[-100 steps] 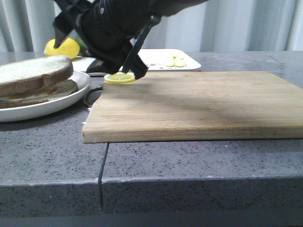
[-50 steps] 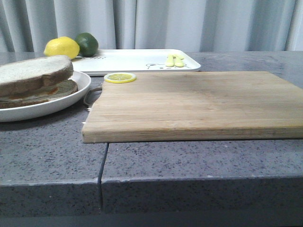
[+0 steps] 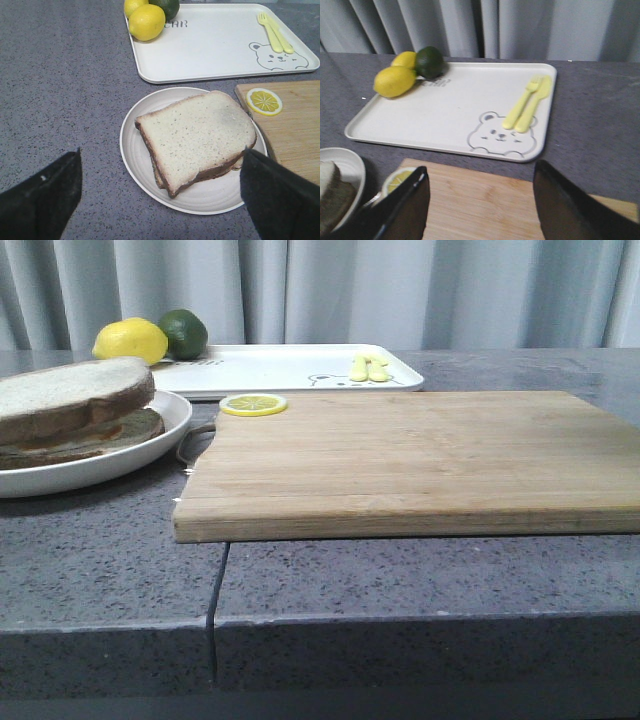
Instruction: Place bread and move sandwich to tray
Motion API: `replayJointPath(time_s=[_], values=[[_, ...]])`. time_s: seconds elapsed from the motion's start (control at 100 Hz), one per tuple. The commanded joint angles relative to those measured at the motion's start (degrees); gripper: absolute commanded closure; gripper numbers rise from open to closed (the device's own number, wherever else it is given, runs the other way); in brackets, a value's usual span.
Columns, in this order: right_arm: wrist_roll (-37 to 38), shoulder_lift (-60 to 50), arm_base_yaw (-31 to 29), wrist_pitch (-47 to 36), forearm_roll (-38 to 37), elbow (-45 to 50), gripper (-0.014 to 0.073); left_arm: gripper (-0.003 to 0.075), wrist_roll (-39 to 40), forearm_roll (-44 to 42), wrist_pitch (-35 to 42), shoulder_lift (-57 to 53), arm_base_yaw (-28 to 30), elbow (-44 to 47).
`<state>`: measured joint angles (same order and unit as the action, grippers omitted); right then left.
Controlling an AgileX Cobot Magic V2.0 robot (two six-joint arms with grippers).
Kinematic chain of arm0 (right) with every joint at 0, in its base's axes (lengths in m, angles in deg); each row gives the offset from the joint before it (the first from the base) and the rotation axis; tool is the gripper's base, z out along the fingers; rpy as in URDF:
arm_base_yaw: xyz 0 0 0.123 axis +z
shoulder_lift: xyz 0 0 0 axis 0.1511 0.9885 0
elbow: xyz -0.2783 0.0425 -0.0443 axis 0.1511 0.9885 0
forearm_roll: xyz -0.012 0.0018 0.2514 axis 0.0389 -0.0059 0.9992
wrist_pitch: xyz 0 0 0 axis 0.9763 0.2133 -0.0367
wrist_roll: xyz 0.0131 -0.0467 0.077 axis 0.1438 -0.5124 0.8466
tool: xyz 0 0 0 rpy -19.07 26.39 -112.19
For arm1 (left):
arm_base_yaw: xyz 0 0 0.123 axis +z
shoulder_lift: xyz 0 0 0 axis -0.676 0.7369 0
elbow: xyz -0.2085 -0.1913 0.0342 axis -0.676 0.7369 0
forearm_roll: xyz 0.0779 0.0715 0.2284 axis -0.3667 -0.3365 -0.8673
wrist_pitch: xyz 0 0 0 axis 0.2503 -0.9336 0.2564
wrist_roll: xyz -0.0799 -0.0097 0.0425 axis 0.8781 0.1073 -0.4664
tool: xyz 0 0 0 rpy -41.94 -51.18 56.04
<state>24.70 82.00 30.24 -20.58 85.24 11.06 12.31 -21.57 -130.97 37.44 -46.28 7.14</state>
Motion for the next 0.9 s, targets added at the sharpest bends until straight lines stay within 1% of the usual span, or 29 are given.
replayJointPath(time_s=[0.0,0.11,0.23,0.42,0.63,0.73,0.89], values=[[7.32,-6.76,-2.08,-3.37,-10.95,2.75,0.0133,0.0123,0.58,0.84,3.81,0.41,0.07,-1.93],[11.42,-13.06,-4.0,-3.37,-17.78,7.61,0.0133,0.0123,0.58,0.84,3.81,0.41,0.07,-1.93],[11.68,-20.15,-6.12,-3.43,-20.63,13.46,0.0133,0.0123,0.58,0.84,3.81,0.41,0.07,-1.93],[11.68,-30.06,-7.76,-3.3,-21.55,20.41,0.0133,0.0123,0.58,0.84,3.81,0.41,0.07,-1.93],[11.68,-38.66,-7.82,-2.5,-22.18,26.04,0.0133,0.0123,0.58,0.84,3.81,0.41,0.07,-1.93],[11.63,-40.58,-7.82,-1.15,-22.2,27.03,0.0133,0.0123,0.58,0.84,3.81,0.41,0.07,-1.93],[11.63,-40.71,-7.82,0.48,-22.4,27.03,0.0133,0.0123,0.58,0.84,3.81,0.41,0.07,-1.93]])
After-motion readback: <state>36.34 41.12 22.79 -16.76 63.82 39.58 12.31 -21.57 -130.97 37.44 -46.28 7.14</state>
